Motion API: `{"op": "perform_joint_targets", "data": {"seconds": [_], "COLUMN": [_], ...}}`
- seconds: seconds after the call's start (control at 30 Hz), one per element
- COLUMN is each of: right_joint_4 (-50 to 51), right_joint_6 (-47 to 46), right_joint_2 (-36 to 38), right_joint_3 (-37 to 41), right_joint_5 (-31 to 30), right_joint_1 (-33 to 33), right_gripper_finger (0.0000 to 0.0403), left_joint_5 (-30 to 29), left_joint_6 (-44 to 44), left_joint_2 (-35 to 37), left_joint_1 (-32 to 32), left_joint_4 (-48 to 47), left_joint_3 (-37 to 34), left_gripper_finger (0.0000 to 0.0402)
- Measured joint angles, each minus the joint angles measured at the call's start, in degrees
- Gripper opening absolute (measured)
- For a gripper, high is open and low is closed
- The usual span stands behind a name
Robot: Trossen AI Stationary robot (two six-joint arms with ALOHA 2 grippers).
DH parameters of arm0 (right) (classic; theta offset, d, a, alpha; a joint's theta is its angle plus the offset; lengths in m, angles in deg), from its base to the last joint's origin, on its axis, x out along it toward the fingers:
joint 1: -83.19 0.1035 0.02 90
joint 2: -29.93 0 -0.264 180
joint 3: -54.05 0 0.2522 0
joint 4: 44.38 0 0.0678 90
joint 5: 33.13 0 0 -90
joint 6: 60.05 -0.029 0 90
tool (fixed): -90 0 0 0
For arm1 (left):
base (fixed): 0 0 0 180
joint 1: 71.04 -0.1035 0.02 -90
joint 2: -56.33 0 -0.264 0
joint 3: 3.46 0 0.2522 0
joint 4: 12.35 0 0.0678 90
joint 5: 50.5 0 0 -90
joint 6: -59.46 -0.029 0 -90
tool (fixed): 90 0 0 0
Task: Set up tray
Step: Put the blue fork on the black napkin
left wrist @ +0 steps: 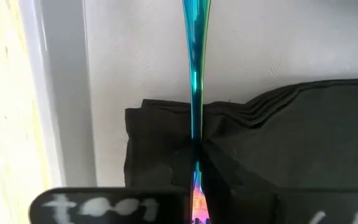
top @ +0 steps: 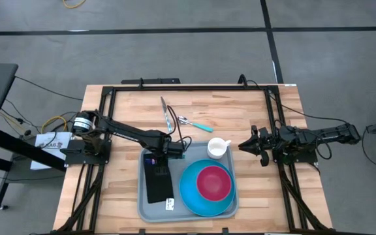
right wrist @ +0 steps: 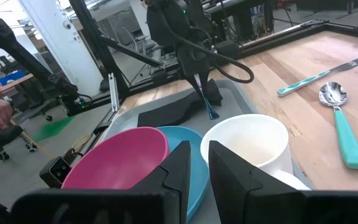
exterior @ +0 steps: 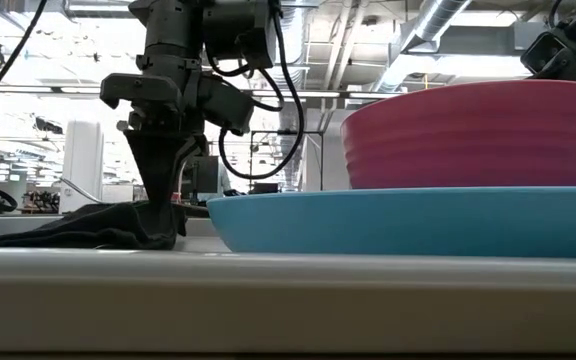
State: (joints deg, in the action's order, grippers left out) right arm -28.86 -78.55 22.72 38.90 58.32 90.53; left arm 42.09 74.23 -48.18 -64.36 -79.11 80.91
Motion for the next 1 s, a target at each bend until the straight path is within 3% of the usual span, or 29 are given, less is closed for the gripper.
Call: {"op": "perform_joint_targets", "data": {"seconds": [0.4,0.67,1.0], "right_joint_4": [0.0,0.0,0.0], "right_joint_6": [0.0,0.0,0.0], "right_joint_2": [0.0,0.0,0.0], "right_joint_3": [0.0,0.0,0.0], "right_joint_5": [0.0,0.0,0.0], "right_joint_1": [0.0,0.0,0.0], "right_gripper_finger": [0.0051,0.0051,0.0051], "left_joint_5": [0.0,0.0,-0.3], "left_joint_6": [-0.1,-6.0,-2.5], "left_joint_2": [0.0,-0.1,-0.1], "left_joint_1": [0.0,0.0,0.0], "left_joint_4": [0.0,0.0,0.0], "left_joint_3": [0.0,-0.1,-0.1], "left_gripper_finger": [0.0008,0.0003,0.0018]}}
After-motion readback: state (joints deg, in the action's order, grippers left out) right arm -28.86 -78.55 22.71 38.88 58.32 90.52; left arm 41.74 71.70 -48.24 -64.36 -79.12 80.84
